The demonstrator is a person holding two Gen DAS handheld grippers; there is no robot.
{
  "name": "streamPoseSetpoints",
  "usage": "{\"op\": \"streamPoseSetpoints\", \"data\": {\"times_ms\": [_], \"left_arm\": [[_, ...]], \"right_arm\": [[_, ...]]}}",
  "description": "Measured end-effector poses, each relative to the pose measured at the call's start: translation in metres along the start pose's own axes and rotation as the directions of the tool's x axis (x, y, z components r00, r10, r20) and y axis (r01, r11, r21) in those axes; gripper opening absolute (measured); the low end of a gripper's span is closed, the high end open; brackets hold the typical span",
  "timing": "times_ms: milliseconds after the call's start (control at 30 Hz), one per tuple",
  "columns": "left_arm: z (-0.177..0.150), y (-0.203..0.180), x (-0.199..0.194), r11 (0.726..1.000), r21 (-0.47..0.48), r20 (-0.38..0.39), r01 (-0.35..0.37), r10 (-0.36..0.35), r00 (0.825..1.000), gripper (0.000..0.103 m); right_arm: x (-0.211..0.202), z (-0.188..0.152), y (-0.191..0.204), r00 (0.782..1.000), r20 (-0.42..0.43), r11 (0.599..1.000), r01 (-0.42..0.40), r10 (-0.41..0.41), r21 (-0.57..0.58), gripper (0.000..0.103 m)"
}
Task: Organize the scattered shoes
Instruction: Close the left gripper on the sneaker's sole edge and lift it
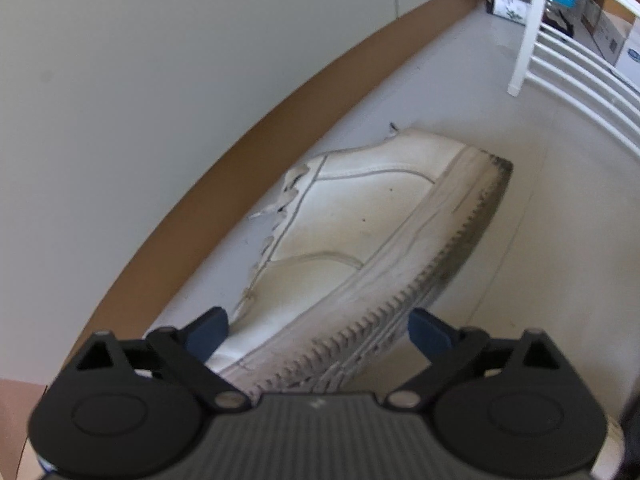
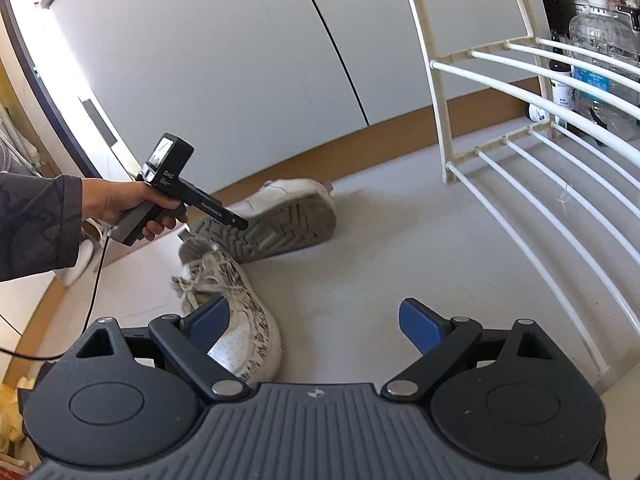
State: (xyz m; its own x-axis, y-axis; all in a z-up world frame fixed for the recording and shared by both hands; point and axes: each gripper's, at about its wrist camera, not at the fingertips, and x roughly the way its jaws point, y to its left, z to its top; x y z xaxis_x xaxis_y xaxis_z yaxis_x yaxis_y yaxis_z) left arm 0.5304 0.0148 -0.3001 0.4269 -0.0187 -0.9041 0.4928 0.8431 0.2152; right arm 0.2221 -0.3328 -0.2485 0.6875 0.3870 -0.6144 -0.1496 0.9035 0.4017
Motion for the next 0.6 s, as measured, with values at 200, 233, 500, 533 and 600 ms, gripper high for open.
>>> {"op": "streamPoseSetpoints", "data": {"times_ms": [200, 233, 500, 533, 600], "left_arm": [[-0.004, 0.016, 0.004, 0.999, -0.05, -0.009, -0.004, 0.004, 1.0, 0.096], [-0.006, 0.018, 0.003, 0.999, -0.052, -0.011, -0.011, 0.01, 1.0, 0.094], [-0.028, 0.041, -0.003, 0.993, -0.092, -0.056, -0.075, 0.07, 0.996, 0.084], [-0.031, 0.042, -0.005, 0.993, -0.089, -0.057, -0.081, 0.076, 0.995, 0.084], [-0.033, 0.043, -0.009, 0.992, -0.097, -0.048, -0.08, 0.076, 0.996, 0.083]], "right_arm": [[0.003, -0.004, -0.001, 1.0, -0.03, 1.0, 0.005, -0.006, -0.009, 0.095], [0.004, -0.004, 0.0, 0.999, -0.034, 1.0, 0.003, -0.003, -0.009, 0.095], [0.008, -0.005, 0.007, 0.999, -0.038, 1.0, -0.015, 0.015, -0.015, 0.095], [0.008, -0.005, 0.008, 0.999, -0.038, 1.0, -0.017, 0.017, -0.015, 0.095], [0.009, -0.005, 0.009, 0.999, -0.041, 1.0, -0.021, 0.02, -0.017, 0.095]]}}
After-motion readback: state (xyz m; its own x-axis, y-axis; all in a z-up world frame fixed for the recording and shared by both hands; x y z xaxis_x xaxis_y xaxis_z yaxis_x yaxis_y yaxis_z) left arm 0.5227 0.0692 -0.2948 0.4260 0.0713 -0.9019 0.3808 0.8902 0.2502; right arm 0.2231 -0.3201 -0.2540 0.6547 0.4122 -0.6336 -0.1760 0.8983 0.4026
